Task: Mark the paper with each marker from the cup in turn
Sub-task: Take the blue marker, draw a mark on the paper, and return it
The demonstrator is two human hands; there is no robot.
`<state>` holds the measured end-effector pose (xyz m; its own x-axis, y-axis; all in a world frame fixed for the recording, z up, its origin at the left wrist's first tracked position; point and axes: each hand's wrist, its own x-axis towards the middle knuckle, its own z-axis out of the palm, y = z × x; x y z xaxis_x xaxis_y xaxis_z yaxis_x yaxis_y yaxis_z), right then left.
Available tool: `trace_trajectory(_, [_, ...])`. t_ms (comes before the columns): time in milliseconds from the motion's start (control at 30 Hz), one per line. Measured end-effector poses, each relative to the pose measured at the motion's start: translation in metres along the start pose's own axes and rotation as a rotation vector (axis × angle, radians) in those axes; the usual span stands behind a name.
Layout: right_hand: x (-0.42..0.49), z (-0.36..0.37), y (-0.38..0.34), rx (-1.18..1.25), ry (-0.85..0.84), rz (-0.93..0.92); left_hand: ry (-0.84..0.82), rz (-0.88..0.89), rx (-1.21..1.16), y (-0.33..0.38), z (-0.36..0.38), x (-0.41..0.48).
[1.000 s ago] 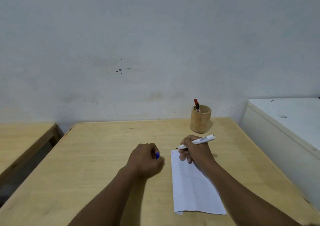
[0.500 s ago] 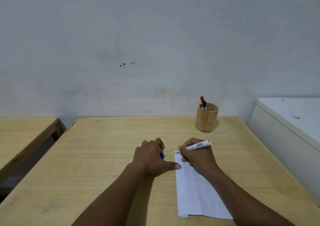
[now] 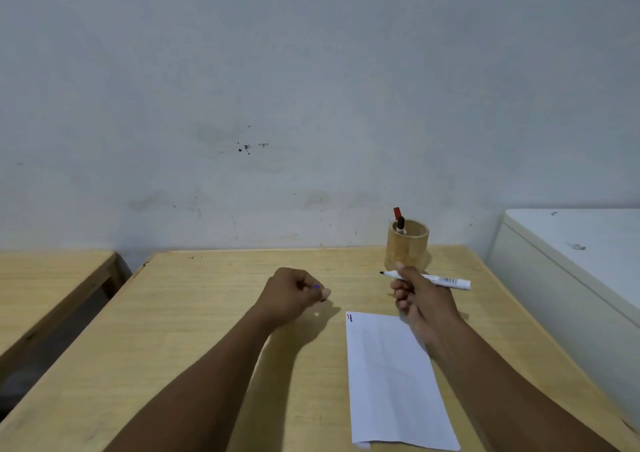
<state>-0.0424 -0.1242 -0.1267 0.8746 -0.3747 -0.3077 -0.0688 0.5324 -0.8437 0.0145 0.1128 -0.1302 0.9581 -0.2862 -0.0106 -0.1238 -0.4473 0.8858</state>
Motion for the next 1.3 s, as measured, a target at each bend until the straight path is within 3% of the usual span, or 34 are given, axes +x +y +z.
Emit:
trace_trajectory(133, [-0.003, 0.002, -0.038, 0.007, -0.203, 0.005, -0.035, -0.033, -0.394, 0.047, 0.005, 0.014])
trace_trajectory(233, [-0.005, 0.007, -0.062, -0.019, -0.249, -0.04, -0.058, -0.069, -0.562, 0.073, 0.017, 0.03])
trace_trajectory(667, [0.027, 0.013, -0.087, -0.117, -0.276, -0.202, -0.147, -0.067, -0.707, 0.112, 0.071, 0.074])
trace_trajectory(833, [0.039, 0.017, -0.099, -0.229, -0.287, -0.111, 0.027, 0.017, -0.589, 0.12, 0.07, 0.087])
trace_trajectory(1033, [0.068, -0.014, -0.127, -0.408, 0.113, -0.093, 0.243, 0.24, -0.267, 0.145, 0.062, 0.114])
trace_trajectory(1167, [0.074, -0.039, -0.13, -0.451, 0.146, -0.118, 0.23, 0.349, 0.075, 0.148, 0.066, 0.127])
trace_trajectory(1300, [0.076, -0.048, -0.127, -0.479, 0.139, -0.118, 0.215, 0.4, 0.215, 0.15, 0.078, 0.13])
